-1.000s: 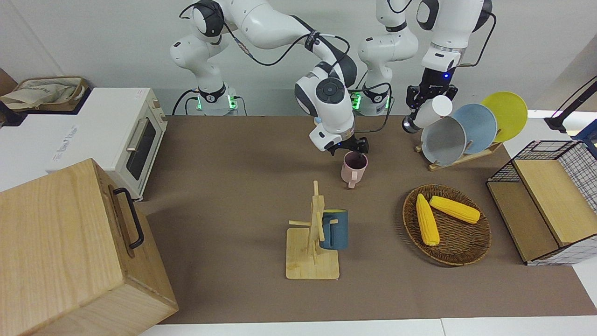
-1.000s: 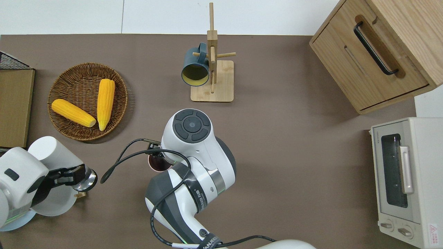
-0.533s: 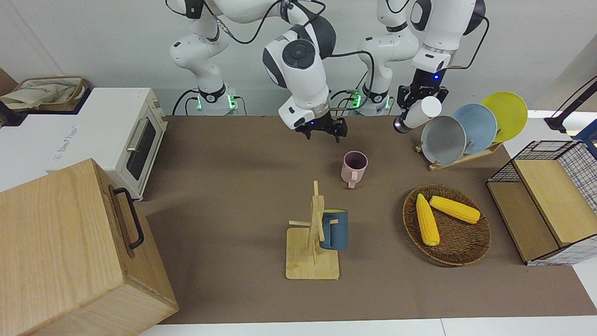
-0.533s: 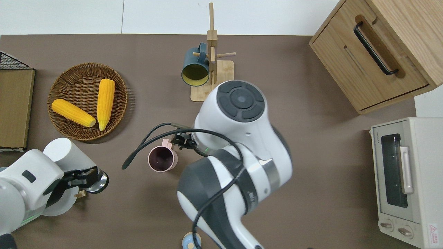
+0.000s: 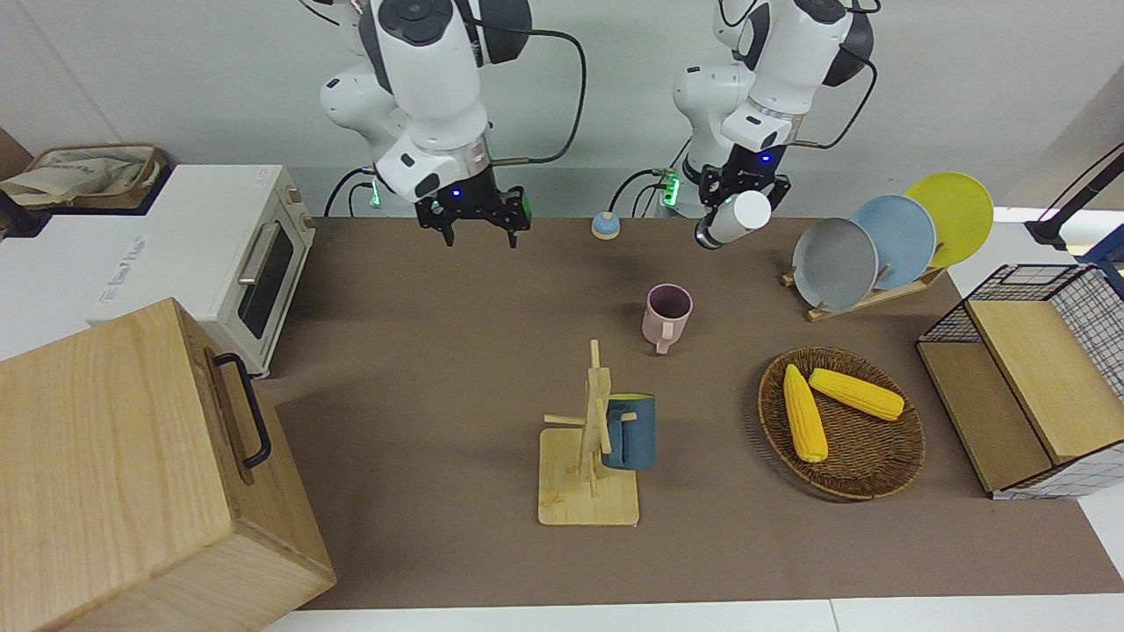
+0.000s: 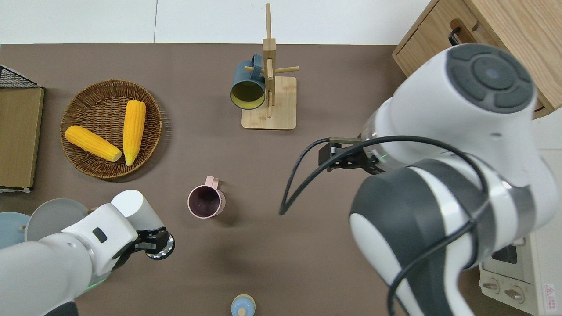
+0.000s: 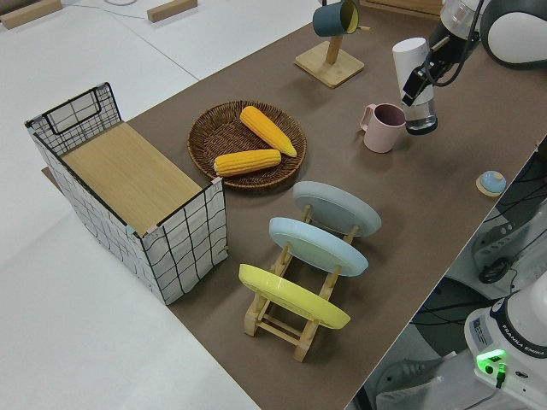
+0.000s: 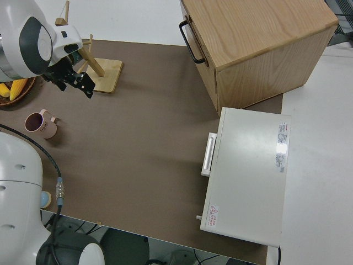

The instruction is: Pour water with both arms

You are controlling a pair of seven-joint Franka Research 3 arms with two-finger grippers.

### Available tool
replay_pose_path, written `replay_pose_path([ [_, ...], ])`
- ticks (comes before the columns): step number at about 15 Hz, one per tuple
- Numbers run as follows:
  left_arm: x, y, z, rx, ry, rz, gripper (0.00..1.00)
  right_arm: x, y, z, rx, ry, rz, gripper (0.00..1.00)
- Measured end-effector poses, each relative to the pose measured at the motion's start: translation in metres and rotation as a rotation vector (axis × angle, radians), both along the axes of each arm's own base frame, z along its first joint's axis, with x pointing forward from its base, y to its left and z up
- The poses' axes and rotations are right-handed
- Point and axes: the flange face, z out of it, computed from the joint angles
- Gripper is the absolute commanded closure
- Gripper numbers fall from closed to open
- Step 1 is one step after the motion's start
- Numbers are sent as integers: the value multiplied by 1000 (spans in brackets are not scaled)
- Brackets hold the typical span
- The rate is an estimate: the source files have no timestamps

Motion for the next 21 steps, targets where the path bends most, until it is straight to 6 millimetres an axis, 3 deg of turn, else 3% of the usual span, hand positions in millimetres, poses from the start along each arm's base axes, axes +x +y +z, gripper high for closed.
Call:
replay_pose_path([
  [4,-10,-23,-20,15,19,-30,1000,3,-78,23,20,9,53,11],
  [9,-19,-46,-41,23,32,-53,1000,-2,-143,46,18,-19,74,11],
  [11,-19,-50,-48,27,47,-59,1000,-2,-155,49,21,-27,77,11],
  [21,0,-62,-76,30,189,-36,1000,-1,-171,49,18,-27,48,11],
])
